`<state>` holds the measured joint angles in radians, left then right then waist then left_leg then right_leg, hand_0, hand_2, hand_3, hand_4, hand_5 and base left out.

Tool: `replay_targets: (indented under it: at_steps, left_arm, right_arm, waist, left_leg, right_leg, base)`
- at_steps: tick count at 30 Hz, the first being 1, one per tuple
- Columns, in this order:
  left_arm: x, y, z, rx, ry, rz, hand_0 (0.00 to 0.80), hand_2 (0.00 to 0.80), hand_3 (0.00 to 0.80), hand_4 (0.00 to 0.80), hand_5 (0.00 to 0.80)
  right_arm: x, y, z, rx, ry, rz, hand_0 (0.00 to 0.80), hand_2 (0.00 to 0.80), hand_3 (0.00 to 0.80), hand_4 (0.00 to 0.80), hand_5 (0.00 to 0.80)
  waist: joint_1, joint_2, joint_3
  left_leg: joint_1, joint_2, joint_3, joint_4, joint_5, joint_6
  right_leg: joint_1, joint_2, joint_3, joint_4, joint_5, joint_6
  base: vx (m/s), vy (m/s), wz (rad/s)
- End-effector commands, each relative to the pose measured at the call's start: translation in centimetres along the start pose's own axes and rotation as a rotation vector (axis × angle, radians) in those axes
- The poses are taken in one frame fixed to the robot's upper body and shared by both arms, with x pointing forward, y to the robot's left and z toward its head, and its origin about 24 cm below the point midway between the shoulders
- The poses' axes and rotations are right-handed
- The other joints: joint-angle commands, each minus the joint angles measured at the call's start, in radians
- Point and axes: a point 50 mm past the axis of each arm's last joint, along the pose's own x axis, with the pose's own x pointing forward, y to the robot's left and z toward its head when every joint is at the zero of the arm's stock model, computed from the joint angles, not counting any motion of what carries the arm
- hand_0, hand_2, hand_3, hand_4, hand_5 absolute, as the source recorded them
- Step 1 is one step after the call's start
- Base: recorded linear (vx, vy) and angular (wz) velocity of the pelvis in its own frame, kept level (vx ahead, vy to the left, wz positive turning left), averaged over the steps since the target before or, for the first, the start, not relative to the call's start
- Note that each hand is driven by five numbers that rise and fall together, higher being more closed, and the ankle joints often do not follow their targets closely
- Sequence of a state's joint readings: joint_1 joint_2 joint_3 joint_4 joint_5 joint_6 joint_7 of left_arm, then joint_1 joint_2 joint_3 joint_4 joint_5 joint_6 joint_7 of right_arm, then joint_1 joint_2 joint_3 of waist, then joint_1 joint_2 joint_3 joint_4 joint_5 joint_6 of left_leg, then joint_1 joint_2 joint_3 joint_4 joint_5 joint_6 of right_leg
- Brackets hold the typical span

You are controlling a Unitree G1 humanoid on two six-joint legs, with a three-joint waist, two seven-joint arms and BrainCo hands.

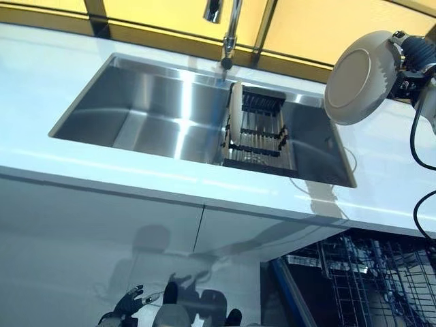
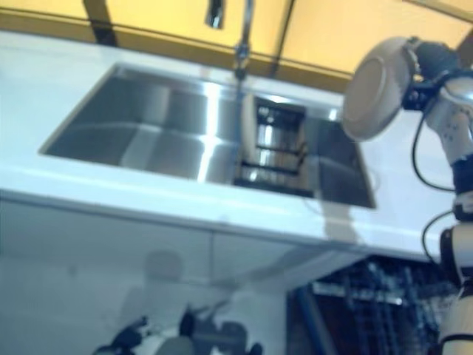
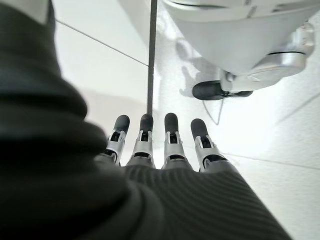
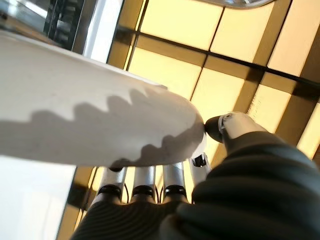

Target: Take plates into dishwasher

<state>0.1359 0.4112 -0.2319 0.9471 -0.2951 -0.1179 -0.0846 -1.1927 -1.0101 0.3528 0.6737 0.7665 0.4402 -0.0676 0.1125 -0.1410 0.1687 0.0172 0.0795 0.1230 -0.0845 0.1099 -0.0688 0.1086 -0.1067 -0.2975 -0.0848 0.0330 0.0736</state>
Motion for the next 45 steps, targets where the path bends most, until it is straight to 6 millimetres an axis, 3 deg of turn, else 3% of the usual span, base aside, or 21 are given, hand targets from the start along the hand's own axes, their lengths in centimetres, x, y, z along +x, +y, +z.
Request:
replay_targets:
  at_steps: [1,27,45]
  left_arm:
    - [0.0,0.6,-0.4,0.038,0.029,0.024,0.0,0.0,0.0,0.0,0.0]
    - [0.7,0.4,0.8,0.13,0.024,-0.03,0.0,0.0,0.0,0.0,0.0]
    - [0.8,0.6,1.0,0.145,0.032,-0.043,0.0,0.0,0.0,0.0,0.0]
  right_arm:
    - [-1.3,-2.5,3.3,-0.146,-0.095,-0.048,0.8,0.8,0.8,0.8,0.8]
    - [-4.2,-9.6,1.0,-0.18,0.023,-0.145,0.8,0.8,0.8,0.8,0.8]
    - [-6.5,-12.6,-1.7,-0.222,0.112,-0.13,0.8,0.8,0.8,0.8,0.8]
  waist:
    - [0.004,-0.02,-0.047]
    - [-0.136,-0.007,-0.095]
    - [-0.224,0.011,-0.12]
  left_leg:
    - [0.084,0.036,0.038,0.009,-0.122,0.001]
    - [0.136,0.034,0.134,0.032,-0.166,0.019]
    - [0.151,0.037,0.185,0.036,-0.183,0.022]
  right_leg:
    - [-0.008,-0.064,-0.002,0.004,0.038,0.089]
    - [-0.045,-0.04,0.129,0.018,0.051,0.092]
    - [-0.087,-0.024,0.196,0.026,0.058,0.091]
  base:
    - [-0.023,-0.012,-0.26]
    - [-0.014,-0.013,-0.16]
    - [-0.001,-0.011,-0.11]
